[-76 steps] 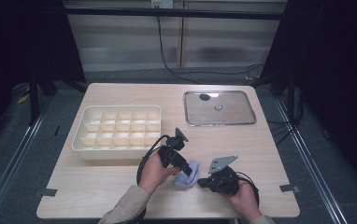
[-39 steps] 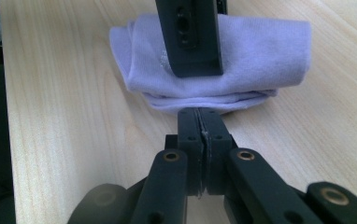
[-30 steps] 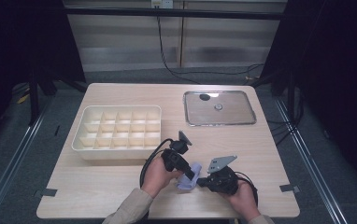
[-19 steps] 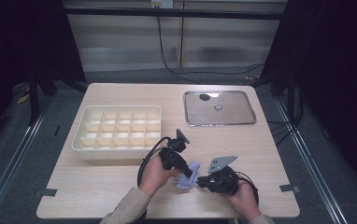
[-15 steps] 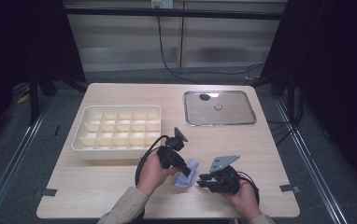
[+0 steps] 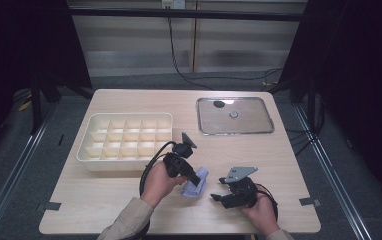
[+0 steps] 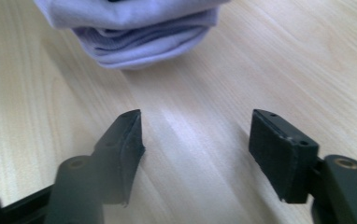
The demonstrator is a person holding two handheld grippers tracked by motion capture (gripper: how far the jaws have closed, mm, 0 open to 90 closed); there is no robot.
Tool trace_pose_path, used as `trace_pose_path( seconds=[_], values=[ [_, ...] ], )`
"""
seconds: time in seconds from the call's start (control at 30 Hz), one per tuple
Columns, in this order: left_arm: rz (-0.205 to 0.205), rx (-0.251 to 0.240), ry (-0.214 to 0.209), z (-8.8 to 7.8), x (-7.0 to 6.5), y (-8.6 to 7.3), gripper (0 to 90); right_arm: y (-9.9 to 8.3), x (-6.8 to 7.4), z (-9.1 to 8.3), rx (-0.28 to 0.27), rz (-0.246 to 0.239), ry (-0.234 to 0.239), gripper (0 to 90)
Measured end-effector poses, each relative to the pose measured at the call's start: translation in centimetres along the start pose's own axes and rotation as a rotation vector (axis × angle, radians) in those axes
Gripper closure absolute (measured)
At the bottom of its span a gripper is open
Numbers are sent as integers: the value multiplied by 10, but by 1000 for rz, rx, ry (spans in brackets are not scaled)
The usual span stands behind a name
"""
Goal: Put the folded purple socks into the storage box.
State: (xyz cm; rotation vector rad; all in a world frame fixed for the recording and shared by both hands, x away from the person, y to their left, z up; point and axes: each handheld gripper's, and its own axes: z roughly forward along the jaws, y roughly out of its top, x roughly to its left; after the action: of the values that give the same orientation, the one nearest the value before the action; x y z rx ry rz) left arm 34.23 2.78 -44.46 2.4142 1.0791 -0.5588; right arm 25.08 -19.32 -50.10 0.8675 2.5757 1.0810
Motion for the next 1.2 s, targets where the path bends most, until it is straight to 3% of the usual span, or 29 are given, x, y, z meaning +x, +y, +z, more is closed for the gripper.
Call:
trace_pose_path(
  seconds=[0.63,0.73,0.8,0.87,0.9,0.93,1.2],
  values=[
    [11,-14,23,-18,1,0,736,-5,-5,2,-5,26,-51,187],
    [24,-7,25,-22,3,0,735,-7,-7,3,-19,30,-45,178],
    [-3,-29,27,-23,1,-1,735,-7,-8,3,-20,30,-43,176],
    [28,-9,31,-26,3,-1,735,-8,-8,3,-23,36,-40,173],
    [11,-24,30,-26,3,-1,735,-8,-8,3,-24,37,-42,172],
    [28,-8,33,-28,4,-1,735,-8,-9,3,-26,36,-42,172],
    [23,-15,37,-33,4,0,734,-10,-8,4,-35,39,-36,168]
  ],
)
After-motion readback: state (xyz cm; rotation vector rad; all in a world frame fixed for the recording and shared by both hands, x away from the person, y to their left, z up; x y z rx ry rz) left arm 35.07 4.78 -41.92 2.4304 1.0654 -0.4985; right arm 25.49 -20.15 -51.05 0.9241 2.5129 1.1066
